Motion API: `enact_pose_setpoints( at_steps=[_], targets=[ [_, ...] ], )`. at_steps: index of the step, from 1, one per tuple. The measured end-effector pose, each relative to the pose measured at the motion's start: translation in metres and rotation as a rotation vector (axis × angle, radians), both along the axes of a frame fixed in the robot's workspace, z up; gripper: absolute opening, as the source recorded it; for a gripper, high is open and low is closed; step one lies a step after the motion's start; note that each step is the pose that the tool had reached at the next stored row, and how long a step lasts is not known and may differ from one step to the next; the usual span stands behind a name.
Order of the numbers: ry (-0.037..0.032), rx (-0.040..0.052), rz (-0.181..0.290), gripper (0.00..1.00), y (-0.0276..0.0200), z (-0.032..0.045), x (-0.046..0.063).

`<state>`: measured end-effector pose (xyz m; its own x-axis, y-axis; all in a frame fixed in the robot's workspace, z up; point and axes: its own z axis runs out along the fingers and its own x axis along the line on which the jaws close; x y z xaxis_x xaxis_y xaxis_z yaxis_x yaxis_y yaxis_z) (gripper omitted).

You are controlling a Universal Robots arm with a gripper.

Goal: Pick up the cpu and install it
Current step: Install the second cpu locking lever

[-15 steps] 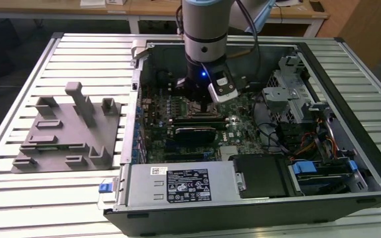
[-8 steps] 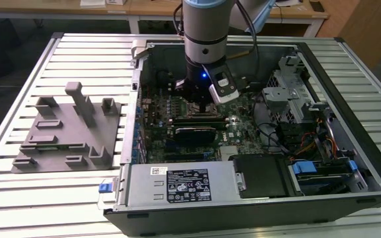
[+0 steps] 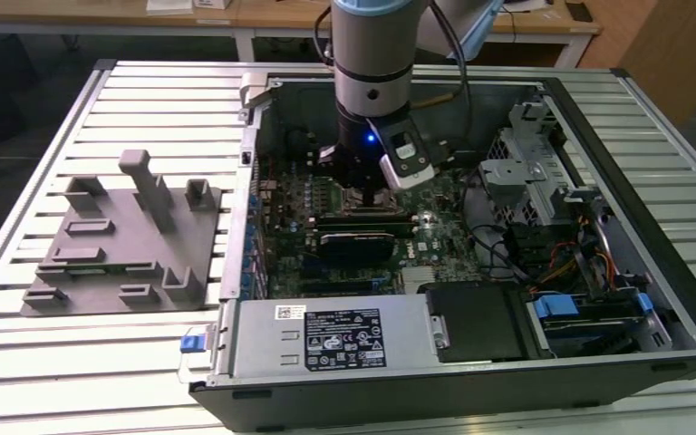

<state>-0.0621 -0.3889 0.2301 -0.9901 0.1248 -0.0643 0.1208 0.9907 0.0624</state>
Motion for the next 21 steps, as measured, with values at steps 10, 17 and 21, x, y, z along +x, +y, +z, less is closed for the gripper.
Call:
enact_pose_setpoints(
  at_steps=[10,17,21],
  targets=[
    [0.0,0.0109,0.001,0.11,-0.0009,-0.0072,-0.016],
    [-0.0001,0.0399,0.001,0.11,-0.0065,-0.0138,-0.022],
    [-0.0001,0.0683,0.001,0.11,-0.0092,-0.0163,-0.026]
  ],
)
